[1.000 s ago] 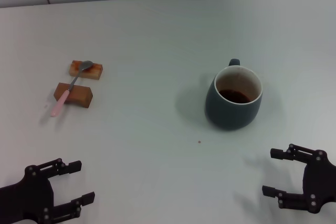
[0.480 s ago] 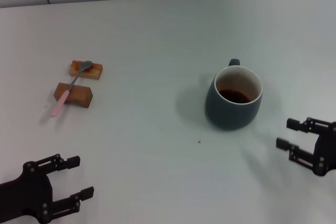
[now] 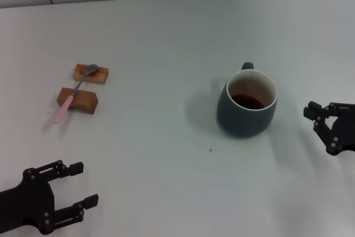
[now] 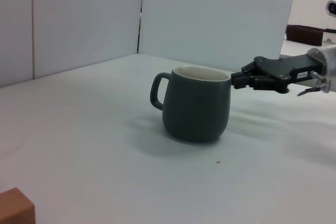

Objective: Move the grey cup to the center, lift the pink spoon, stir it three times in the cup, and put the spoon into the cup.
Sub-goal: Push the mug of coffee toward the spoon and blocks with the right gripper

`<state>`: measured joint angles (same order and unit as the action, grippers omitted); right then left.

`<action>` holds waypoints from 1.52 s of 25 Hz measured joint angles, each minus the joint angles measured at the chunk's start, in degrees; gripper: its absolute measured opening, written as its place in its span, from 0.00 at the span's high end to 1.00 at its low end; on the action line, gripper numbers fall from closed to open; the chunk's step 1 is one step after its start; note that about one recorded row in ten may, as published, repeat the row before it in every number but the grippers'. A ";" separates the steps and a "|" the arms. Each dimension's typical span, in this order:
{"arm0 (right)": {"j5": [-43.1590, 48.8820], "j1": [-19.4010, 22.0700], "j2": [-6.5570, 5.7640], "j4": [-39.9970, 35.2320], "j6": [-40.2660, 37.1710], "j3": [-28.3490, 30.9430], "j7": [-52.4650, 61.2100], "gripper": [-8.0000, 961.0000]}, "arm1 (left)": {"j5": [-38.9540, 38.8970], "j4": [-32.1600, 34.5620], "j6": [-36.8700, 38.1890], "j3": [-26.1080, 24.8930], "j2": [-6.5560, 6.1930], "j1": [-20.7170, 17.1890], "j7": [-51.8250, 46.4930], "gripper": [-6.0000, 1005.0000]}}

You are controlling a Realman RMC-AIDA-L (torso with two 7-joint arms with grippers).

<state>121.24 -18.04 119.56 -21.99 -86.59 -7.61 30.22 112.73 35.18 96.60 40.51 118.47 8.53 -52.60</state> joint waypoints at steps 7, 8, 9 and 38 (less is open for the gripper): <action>-1.34 -2.67 0.03 4.41 5.54 0.13 -9.55 0.87 | -0.08 0.06 0.00 0.00 0.00 0.00 -0.01 0.29; -1.50 -3.30 0.05 5.40 6.56 0.10 -11.47 0.87 | -0.35 0.09 -0.03 0.00 0.00 -0.01 -0.03 0.29; -1.50 -3.30 0.05 5.40 6.56 0.10 -11.47 0.87 | -0.35 0.09 -0.03 0.00 0.00 -0.01 -0.03 0.29; -5.18 -11.49 -0.03 23.72 17.23 2.25 -30.10 0.87 | -1.06 0.25 0.09 -0.78 -0.08 -0.06 -0.08 0.28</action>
<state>116.05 -29.53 119.53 1.73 -69.36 -5.36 0.12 111.67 35.43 96.69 39.73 118.39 8.47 -52.68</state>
